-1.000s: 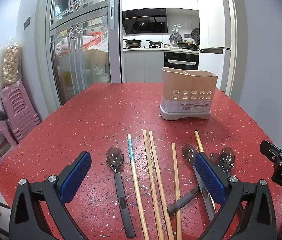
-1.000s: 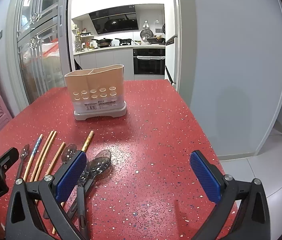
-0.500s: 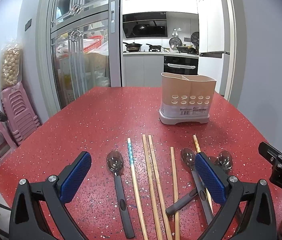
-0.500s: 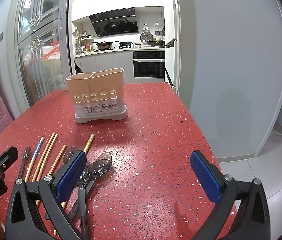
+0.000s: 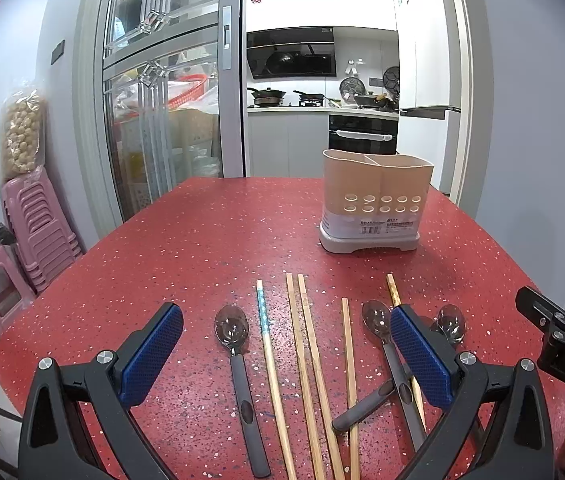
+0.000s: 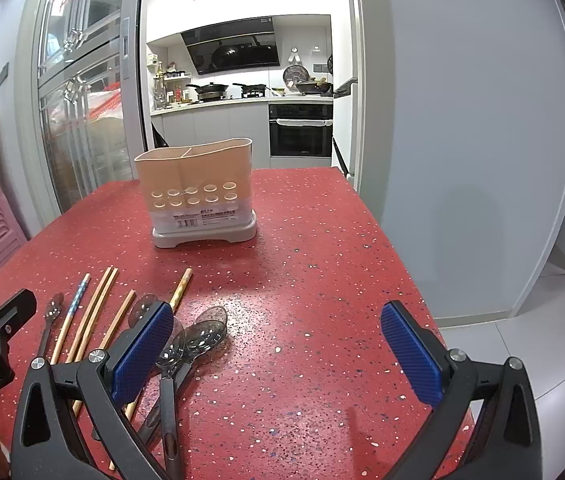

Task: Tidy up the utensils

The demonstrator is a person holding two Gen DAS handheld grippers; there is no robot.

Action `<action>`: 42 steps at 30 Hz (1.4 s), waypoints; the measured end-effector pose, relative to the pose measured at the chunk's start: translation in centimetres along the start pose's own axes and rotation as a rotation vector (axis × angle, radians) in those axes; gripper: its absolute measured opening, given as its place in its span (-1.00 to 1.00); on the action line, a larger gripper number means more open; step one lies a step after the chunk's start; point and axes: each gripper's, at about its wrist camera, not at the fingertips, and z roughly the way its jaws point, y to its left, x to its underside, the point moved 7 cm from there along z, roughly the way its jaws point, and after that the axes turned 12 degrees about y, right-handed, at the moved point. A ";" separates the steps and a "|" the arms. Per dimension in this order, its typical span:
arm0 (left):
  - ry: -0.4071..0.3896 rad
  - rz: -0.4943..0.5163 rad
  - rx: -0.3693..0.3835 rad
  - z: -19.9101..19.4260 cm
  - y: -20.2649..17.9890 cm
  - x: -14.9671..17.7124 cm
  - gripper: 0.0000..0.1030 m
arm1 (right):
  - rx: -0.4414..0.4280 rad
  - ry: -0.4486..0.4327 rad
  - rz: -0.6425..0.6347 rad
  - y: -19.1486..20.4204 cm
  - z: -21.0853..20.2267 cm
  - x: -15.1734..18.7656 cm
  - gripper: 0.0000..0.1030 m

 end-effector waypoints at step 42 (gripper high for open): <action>-0.015 -0.001 -0.002 -0.5 0.0 -0.2 1.00 | -0.002 -0.006 0.000 0.2 -0.2 0.0 1.00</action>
